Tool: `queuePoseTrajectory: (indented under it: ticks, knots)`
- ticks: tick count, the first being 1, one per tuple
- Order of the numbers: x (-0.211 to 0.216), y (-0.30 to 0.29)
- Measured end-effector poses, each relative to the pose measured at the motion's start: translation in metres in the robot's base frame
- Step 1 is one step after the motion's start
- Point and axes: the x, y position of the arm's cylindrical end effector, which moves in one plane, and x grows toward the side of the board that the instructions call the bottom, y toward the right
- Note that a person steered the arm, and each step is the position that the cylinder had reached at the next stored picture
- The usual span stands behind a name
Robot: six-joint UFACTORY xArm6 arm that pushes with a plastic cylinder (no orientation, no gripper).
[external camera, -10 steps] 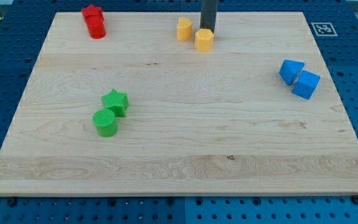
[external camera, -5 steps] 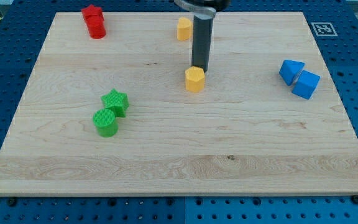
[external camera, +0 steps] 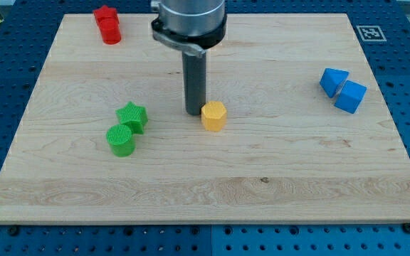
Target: Push yellow hexagon to bottom right
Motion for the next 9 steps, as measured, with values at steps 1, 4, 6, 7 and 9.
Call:
queuePoseTrajectory:
  ticks: [1, 4, 6, 7, 9]
  knots:
    - [0.014, -0.006]
    - [0.011, 0.010]
    - [-0.014, 0.010]
    - [0.010, 0.010]
    - [-0.004, 0.021]
